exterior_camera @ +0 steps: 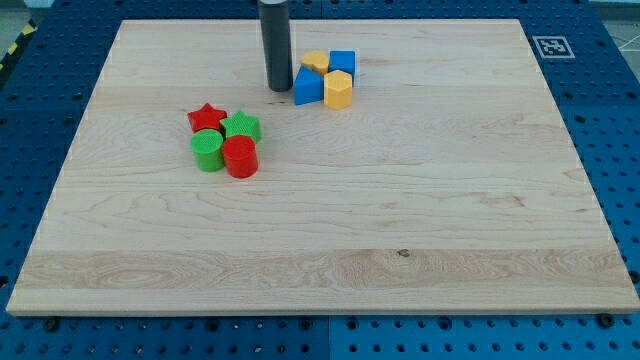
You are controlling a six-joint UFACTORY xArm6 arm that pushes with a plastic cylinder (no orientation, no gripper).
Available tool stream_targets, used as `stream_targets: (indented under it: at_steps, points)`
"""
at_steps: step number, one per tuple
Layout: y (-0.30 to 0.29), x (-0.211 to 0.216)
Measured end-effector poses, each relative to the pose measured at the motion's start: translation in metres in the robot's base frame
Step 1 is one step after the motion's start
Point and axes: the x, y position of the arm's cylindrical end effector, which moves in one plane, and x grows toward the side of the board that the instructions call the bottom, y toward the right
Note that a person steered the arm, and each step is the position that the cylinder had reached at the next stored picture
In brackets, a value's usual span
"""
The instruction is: Push the blue cube along with the yellow hexagon down a bit
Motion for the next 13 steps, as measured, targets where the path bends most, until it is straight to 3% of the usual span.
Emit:
stream_targets:
  at_steps: [2, 4, 6, 9, 13]
  points:
    - [-0.002, -0.046]
    - [0.052, -0.081]
    - [0.098, -0.060]
    - [0.100, -0.036]
    - [0.088, -0.051]
